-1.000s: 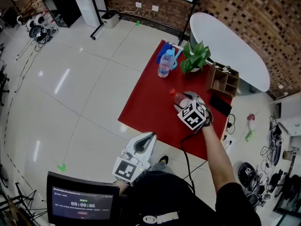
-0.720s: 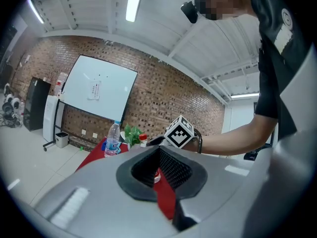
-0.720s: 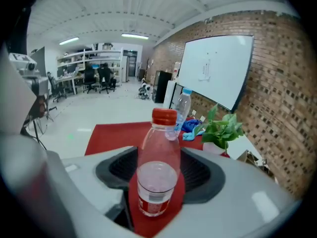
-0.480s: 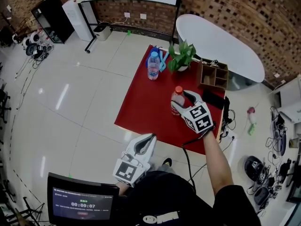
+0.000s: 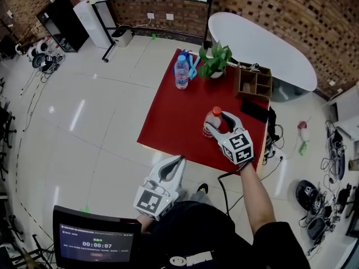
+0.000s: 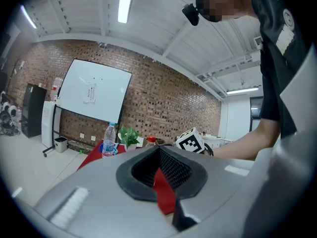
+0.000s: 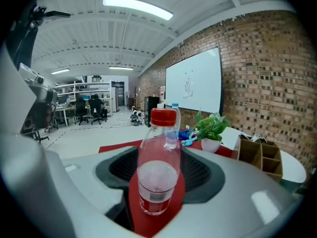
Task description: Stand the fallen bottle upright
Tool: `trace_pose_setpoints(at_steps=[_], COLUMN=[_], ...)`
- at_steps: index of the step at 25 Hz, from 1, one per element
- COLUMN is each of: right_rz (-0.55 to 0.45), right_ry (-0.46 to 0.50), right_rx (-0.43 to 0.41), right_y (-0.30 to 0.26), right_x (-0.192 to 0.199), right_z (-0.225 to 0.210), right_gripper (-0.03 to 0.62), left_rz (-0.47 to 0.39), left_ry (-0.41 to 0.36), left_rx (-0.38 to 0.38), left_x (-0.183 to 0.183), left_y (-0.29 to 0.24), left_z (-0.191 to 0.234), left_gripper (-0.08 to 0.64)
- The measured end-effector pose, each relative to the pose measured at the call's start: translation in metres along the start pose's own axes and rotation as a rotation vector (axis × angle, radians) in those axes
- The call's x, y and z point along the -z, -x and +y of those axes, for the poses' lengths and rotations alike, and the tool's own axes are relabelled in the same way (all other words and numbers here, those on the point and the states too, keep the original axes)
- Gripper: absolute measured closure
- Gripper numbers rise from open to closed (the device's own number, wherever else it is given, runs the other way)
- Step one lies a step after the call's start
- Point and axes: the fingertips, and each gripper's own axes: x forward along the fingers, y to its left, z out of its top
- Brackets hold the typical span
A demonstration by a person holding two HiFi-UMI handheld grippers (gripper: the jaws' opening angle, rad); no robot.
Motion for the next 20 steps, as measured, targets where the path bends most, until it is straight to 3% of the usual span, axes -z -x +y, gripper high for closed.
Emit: trace_pose_setpoints(at_steps=[7,14,20], right_rz=[-0.071,-0.064,-0.114], right_ry=[0.073,0.033,0.022], right_rx=[0.006,-0.015,-0.01], right_y=[0.019,0.022,0.039], right_x=[0.009,0.012,-0.008], right_z=[0.015,0.017,0.018], right_gripper=[0.321,0.319,0.318], left_rz=[0.0,0.019,-0.008], left_ry=[-0.017,-0.012,-0.024], left_rx=[0.034,0.046,0.06], left_x=[0.005,0.005,0.001], left_y=[0.001,-0.001,-0.006], left_z=[-0.014,-0.019,-0.019], left_gripper=[0.555,0.555,0.555])
